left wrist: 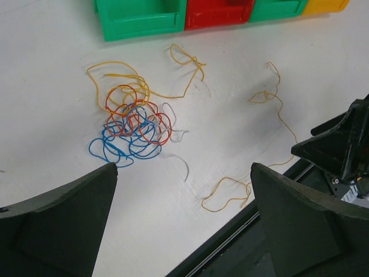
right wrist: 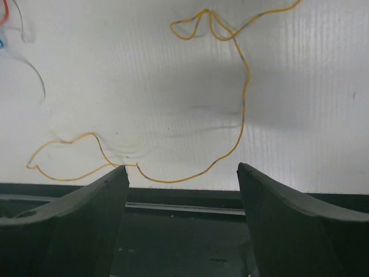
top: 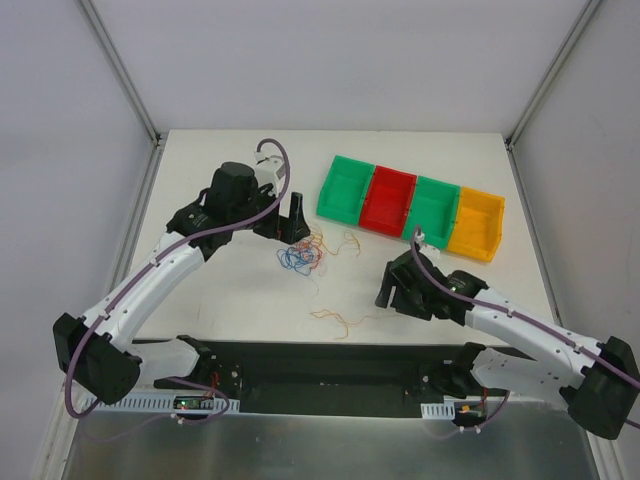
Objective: Untangle the cables
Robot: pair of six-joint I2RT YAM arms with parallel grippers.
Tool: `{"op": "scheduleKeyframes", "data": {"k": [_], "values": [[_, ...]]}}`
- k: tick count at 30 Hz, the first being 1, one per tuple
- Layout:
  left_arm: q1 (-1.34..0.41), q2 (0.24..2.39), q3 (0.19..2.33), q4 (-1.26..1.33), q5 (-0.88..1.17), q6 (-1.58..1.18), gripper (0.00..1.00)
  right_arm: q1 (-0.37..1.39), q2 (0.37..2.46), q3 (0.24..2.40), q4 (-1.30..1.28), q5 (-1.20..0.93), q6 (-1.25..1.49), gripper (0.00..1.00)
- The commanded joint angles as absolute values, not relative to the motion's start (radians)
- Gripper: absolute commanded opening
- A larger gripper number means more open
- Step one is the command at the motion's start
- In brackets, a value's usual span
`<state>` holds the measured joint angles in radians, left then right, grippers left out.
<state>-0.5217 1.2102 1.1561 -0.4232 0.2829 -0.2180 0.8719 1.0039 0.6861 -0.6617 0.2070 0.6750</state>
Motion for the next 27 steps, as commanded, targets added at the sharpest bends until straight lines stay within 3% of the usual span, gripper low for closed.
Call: {"op": "scheduleKeyframes", "data": {"k": [1, 9, 18, 20, 21, 22, 27], "values": [[-0.512, 1.144, 1.152, -0.414, 0.256, -0.184, 0.99, 0.85, 0.966, 0.66, -0.699, 0.29, 0.983, 0.79], [-0.514, 1.138, 1.146, -0.414, 0.236, -0.172, 0.99, 0.833, 0.968, 0.555, -0.64, 0.25, 1.206, 0.64], [-0.514, 1.141, 1.144, -0.414, 0.236, -0.173, 0.99, 0.831, 0.999, 0.514, -0.526, 0.226, 1.243, 0.42], [-0.514, 1.141, 1.144, -0.414, 0.239, -0.175, 0.99, 0.828, 1.003, 0.512, -0.502, 0.225, 1.235, 0.23], [-0.514, 1.143, 1.143, -0.414, 0.241, -0.175, 0.99, 0.828, 0.997, 0.518, -0.5, 0.239, 1.221, 0.09], [-0.514, 1.14, 1.144, -0.414, 0.239, -0.176, 0.99, 0.822, 0.989, 0.535, -0.502, 0.251, 1.188, 0.01], [-0.514, 1.135, 1.143, -0.414, 0.23, -0.175, 0.99, 0.767, 0.913, 0.722, -0.531, 0.281, 0.745, 0.01]]}}
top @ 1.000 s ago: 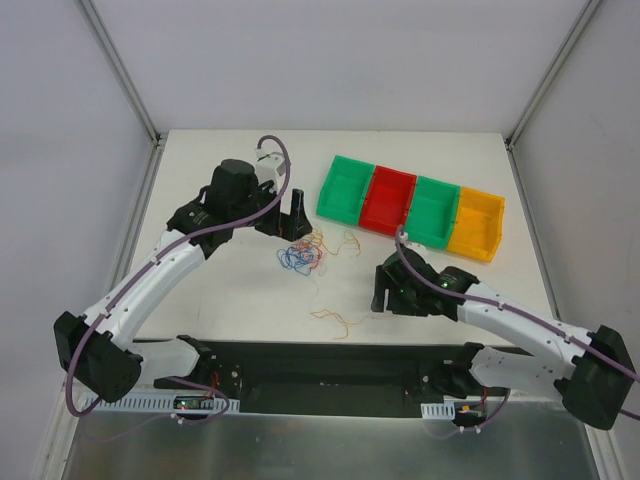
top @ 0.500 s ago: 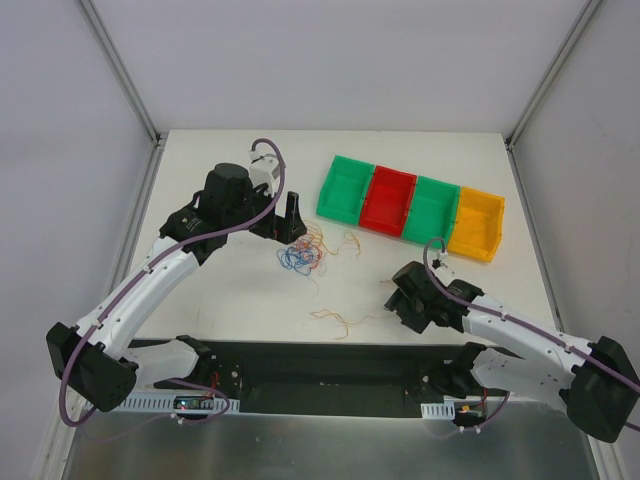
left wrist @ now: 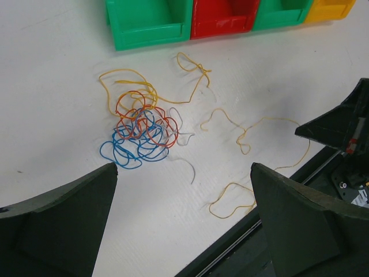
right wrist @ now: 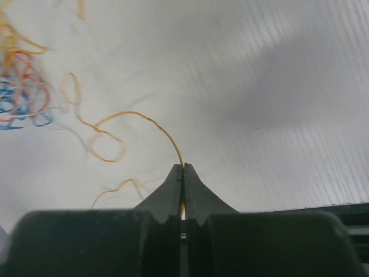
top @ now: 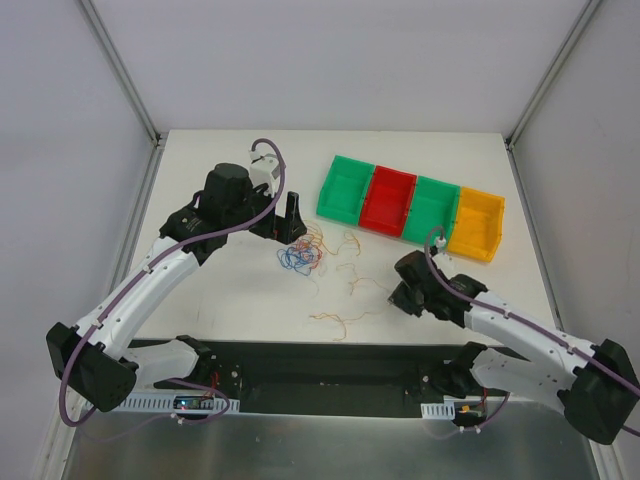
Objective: Untangle the cables
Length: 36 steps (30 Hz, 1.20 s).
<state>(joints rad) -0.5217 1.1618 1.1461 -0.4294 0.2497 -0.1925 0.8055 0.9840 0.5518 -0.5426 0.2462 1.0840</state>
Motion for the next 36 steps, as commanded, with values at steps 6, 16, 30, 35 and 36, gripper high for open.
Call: {"op": "scheduleKeyframes", "data": {"k": [6, 16, 30, 35, 36], "values": [[-0.514, 1.124, 1.138, -0.414, 0.232, -0.176, 0.99, 0.683, 0.815, 0.957, -0.679, 0.497, 0.396, 0.01], [-0.514, 1.12, 1.121, -0.394, 0.252, -0.187, 0.99, 0.312, 0.922, 1.294, -0.572, 0.578, 0.124, 0.0], [-0.535, 1.152, 1.1, -0.348, 0.345, -0.221, 0.99, 0.052, 1.046, 1.197, -0.092, 0.588, 0.132, 0.01], [-0.534, 1.204, 1.098, -0.341, 0.331, -0.207, 0.99, -0.032, 1.081, 1.082, 0.087, 0.477, 0.115, 0.01], [-0.534, 1.218, 1.101, -0.341, 0.343, -0.209, 0.98, -0.05, 1.094, 1.042, 0.142, 0.448, 0.098, 0.01]]}}
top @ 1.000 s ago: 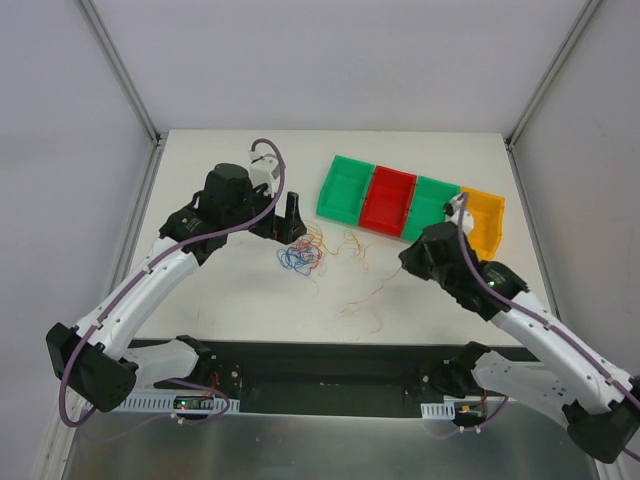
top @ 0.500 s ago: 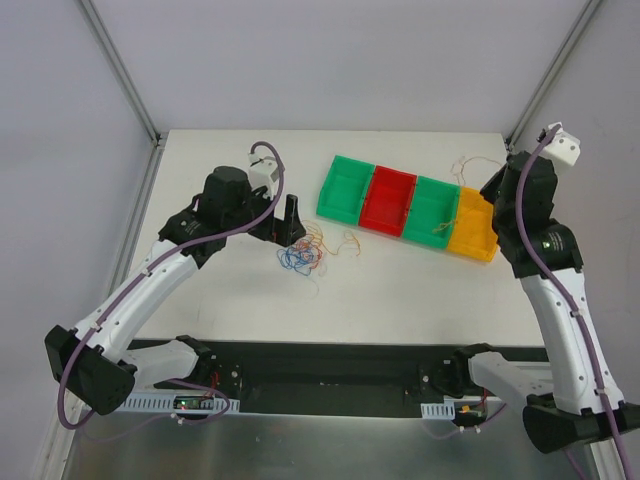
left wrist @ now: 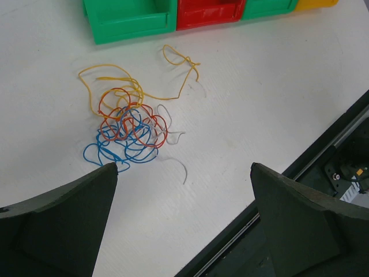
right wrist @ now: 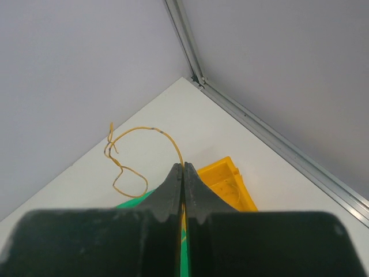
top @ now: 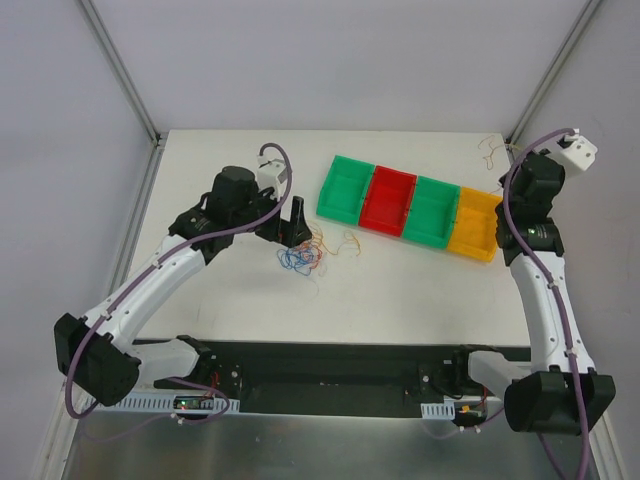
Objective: Untangle the cables
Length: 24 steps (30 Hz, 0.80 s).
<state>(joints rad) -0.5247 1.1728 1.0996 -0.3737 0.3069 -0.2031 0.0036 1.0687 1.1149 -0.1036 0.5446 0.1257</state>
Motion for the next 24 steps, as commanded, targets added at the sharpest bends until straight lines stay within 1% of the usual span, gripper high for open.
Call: {"op": "scheduleKeyframes", "data": {"k": [1, 7, 12, 16, 20, 24], "values": [[-0.534, 1.238, 1.106, -0.341, 0.354, -0.207, 0.98, -0.067, 1.109, 1.022, 0.159, 0.421, 0.103, 0.01], [-0.525, 1.298, 1.126, -0.341, 0.376, -0.213, 0.97, -0.149, 1.128, 0.914, 0.167, 0.364, 0.055, 0.01], [-0.522, 1.304, 1.12, -0.334, 0.387, -0.224, 0.96, -0.152, 1.098, 0.839, 0.207, 0.348, -0.037, 0.01], [-0.518, 1.282, 1.108, -0.322, 0.388, -0.222, 0.97, -0.152, 1.101, 0.834, 0.219, 0.341, -0.087, 0.01], [-0.518, 1.256, 1.095, -0.314, 0.382, -0.219, 0.97, -0.152, 1.117, 0.842, 0.164, 0.406, -0.107, 0.01], [-0.518, 1.247, 1.094, -0.314, 0.38, -0.219, 0.96, -0.153, 1.103, 0.822, 0.161, 0.504, -0.136, 0.01]]}}
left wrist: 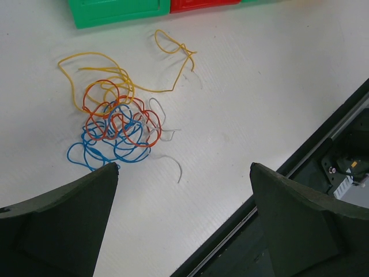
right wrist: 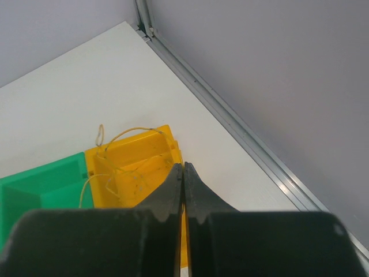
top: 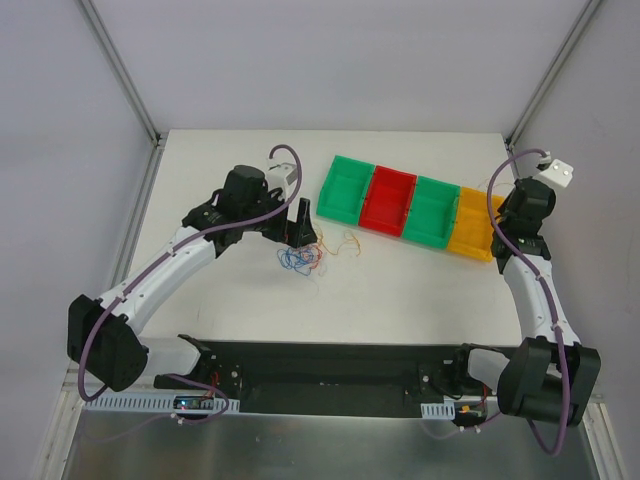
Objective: Untangle the cables
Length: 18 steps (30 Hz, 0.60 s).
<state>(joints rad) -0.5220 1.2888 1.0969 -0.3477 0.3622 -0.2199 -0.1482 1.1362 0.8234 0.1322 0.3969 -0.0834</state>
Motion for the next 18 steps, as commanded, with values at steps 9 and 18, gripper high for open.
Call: {"op": "scheduleKeyframes", "data": {"k": [9, 18], "values": [[-0.518, 1.241, 1.091, -0.314, 0.391, -0.219, 0.96, -0.153, 1.16, 0.859, 0.085, 0.506, -0.132, 0.01], [-0.518, 1.253, 1.092, -0.314, 0.399, -0.218, 0.96, -0.152, 1.163, 0.87, 0.031, 0.688, -0.147, 0.01]]}}
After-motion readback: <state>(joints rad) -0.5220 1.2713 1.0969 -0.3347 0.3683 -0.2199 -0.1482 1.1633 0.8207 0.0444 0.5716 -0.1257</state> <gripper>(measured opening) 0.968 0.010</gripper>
